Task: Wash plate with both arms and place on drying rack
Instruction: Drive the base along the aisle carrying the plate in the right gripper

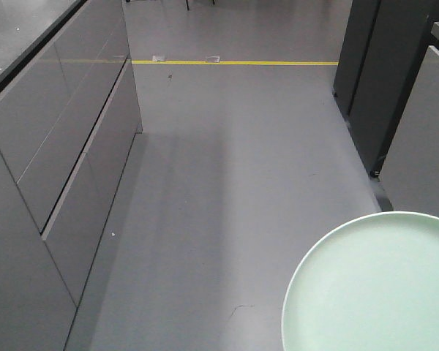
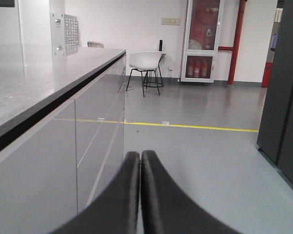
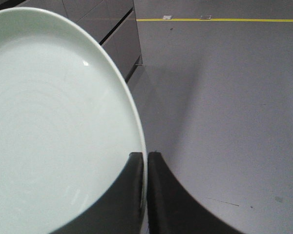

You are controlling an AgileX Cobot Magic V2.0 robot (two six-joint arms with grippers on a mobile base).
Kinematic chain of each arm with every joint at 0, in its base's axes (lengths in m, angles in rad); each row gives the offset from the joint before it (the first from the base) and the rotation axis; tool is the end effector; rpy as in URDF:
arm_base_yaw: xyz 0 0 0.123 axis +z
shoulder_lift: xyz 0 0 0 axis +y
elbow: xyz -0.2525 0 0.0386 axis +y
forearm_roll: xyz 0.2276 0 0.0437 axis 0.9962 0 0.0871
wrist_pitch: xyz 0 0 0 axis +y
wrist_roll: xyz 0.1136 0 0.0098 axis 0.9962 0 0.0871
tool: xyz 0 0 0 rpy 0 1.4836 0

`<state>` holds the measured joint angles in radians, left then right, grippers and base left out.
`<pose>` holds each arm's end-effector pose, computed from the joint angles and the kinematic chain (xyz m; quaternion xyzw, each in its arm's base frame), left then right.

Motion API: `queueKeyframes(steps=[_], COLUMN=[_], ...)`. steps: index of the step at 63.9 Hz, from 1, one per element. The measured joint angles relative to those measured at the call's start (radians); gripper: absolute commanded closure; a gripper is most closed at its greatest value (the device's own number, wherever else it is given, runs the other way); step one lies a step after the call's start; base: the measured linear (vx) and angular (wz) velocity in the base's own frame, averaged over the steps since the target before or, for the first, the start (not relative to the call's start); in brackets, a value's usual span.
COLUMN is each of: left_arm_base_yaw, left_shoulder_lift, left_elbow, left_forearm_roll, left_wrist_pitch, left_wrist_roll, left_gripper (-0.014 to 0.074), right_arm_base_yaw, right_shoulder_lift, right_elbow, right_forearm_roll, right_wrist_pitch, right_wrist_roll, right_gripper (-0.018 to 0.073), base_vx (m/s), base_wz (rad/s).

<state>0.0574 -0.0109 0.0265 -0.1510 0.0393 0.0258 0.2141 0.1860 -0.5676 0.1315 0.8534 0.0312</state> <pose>0.0892 0.0044 0.2026 -0.0612 0.6927 -0.0264 0.7181 0.0555 0.0236 0.2907 -0.0675 0.8247 0.1329 0.5456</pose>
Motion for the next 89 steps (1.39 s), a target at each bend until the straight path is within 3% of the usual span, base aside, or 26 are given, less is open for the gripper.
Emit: queueKeyframes(steps=[89], left_arm_base_yaw=[0.000], left_shoulder_lift=[0.000], left_elbow=[0.000], left_forearm_roll=[0.000], left_wrist_pitch=[0.000], left_wrist_roll=[0.000], left_gripper=[0.0602], right_arm_base_yaw=[0.000], right_shoulder_lift=[0.000], right_elbow=[0.000], right_forearm_roll=[0.000], right_wrist_pitch=[0.000], right_wrist_roll=[0.000], right_gripper=[0.0561], base_vx=[0.22], base_wz=[-0.08])
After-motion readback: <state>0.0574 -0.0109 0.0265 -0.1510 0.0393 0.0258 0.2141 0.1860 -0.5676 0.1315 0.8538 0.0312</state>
